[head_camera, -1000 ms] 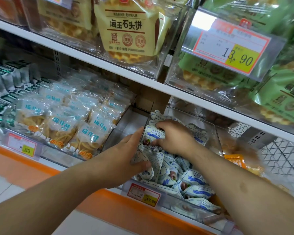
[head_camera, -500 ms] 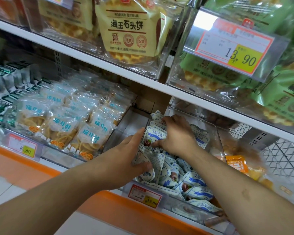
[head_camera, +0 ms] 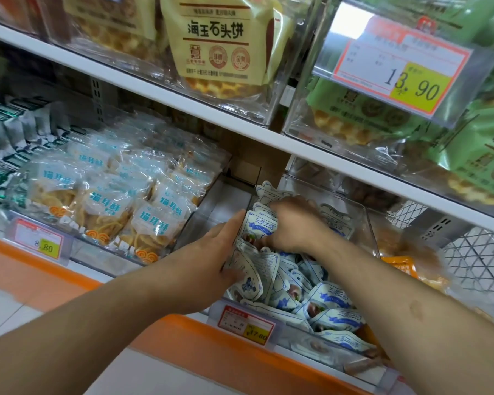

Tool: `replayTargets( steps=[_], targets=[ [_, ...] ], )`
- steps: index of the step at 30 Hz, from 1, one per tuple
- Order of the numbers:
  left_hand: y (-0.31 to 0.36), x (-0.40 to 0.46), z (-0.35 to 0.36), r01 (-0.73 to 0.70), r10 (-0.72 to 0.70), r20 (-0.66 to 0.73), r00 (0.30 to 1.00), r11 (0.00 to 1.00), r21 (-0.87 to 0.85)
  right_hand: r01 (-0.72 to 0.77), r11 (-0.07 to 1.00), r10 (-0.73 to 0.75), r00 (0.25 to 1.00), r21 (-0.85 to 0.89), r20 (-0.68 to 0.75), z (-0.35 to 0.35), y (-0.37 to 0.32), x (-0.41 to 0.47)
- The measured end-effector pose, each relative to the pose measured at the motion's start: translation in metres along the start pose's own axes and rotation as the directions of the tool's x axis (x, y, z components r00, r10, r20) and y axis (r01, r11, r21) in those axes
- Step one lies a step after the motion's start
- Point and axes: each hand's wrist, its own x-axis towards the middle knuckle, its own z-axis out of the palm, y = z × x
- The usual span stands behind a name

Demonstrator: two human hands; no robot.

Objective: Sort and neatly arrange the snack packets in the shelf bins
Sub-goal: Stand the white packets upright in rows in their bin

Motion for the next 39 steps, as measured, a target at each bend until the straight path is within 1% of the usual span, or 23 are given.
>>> replayTargets(
  steps=[2, 4, 9, 13, 15, 17, 18, 20, 22, 24, 26, 27, 28, 29, 30, 31, 32, 34, 37, 39],
  targets=[
    [0.0, 0.001, 0.001, 0.016, -0.016, 0.004, 1.0, 1.0, -0.009, -0.002, 1.0, 0.001, 0.998, 0.016, 0.069, -0.003, -0.004, -0.001],
    [0.001, 0.001, 0.001, 0.017, -0.017, 0.002, 1.0, 1.0, -0.023, 0.013, 1.0, -0.012, 0.997, -0.011, 0.073, -0.003, -0.007, 0.001],
    [0.001, -0.001, 0.0, -0.022, 0.022, -0.008, 1.0, 1.0, -0.011, 0.102, 0.991, -0.11, 0.99, -0.088, -0.094, -0.002, -0.004, 0.002],
    [-0.002, 0.002, 0.001, -0.034, 0.034, -0.013, 0.999, 0.999, 0.002, 0.17, 0.964, -0.216, 0.948, -0.204, -0.232, 0.007, 0.003, 0.001],
    [-0.002, 0.004, 0.001, -0.031, 0.031, -0.014, 0.999, 1.0, 0.0, 0.182, 0.959, -0.239, 0.93, -0.218, -0.279, 0.014, 0.005, 0.002],
    [-0.001, 0.004, 0.0, -0.03, 0.03, -0.014, 0.999, 1.0, 0.002, 0.189, 0.967, -0.23, 0.934, -0.168, -0.272, 0.016, 0.008, 0.005],
    [-0.001, 0.003, 0.0, -0.031, 0.031, -0.011, 0.999, 1.0, 0.002, 0.189, 0.974, -0.214, 0.946, -0.123, -0.242, 0.014, 0.01, 0.006],
    [-0.001, 0.002, -0.001, -0.034, 0.034, -0.005, 0.999, 0.999, -0.001, 0.176, 0.984, -0.17, 0.976, 0.034, -0.138, 0.008, 0.014, 0.004],
    [0.0, 0.002, -0.002, -0.037, 0.037, -0.004, 0.999, 0.999, -0.009, 0.136, 0.965, -0.124, 0.99, 0.222, -0.066, 0.0, 0.018, -0.003],
    [0.0, 0.003, -0.002, -0.043, 0.043, -0.007, 0.999, 0.999, -0.012, 0.095, 0.928, -0.065, 0.993, 0.359, -0.094, -0.005, 0.02, -0.018],
    [0.001, 0.003, -0.002, -0.043, 0.043, -0.009, 0.999, 0.999, -0.002, 0.097, 0.893, -0.002, 0.977, 0.44, -0.212, -0.008, 0.017, -0.038],
    [0.001, 0.002, -0.002, -0.04, 0.04, -0.01, 0.999, 0.999, 0.005, 0.091, 0.874, 0.033, 0.969, 0.477, -0.246, -0.009, 0.013, -0.049],
    [0.0, 0.002, -0.001, -0.038, 0.038, -0.011, 0.999, 0.999, 0.012, 0.074, 0.844, 0.056, 0.973, 0.531, -0.225, -0.011, 0.008, -0.06],
    [0.001, 0.002, -0.001, -0.037, 0.037, -0.015, 0.999, 0.999, 0.02, 0.043, 0.804, 0.058, 0.987, 0.593, -0.151, -0.014, 0.002, -0.071],
    [0.001, 0.002, -0.001, -0.038, 0.038, -0.018, 0.999, 0.999, 0.027, 0.001, 0.758, 0.04, 0.998, 0.652, -0.049, -0.015, -0.003, -0.08],
    [0.002, 0.002, -0.001, -0.039, 0.04, -0.024, 0.999, 0.999, 0.029, -0.041, 0.728, 0.018, 0.999, 0.684, 0.04, -0.016, -0.008, -0.087],
    [0.002, 0.002, -0.001, -0.04, 0.041, -0.026, 0.999, 0.999, 0.028, -0.065, 0.728, 0.008, 0.996, 0.682, 0.086, -0.014, -0.011, -0.09],
    [0.004, 0.002, 0.0, -0.036, 0.038, -0.035, 0.999, 0.999, 0.035, -0.073, 0.751, 0.02, 0.996, 0.657, 0.088, -0.01, -0.012, -0.092],
    [0.006, 0.002, 0.001, -0.013, 0.02, -0.085, 0.996, 0.997, 0.081, -0.098, 0.761, 0.053, 0.995, 0.641, 0.089, -0.005, -0.009, -0.091],
    [0.007, 0.004, 0.001, -0.038, 0.057, -0.133, 0.989, 0.989, 0.141, -0.125, 0.745, 0.104, 0.992, 0.655, 0.07, -0.003, -0.004, -0.096]
  ],
)
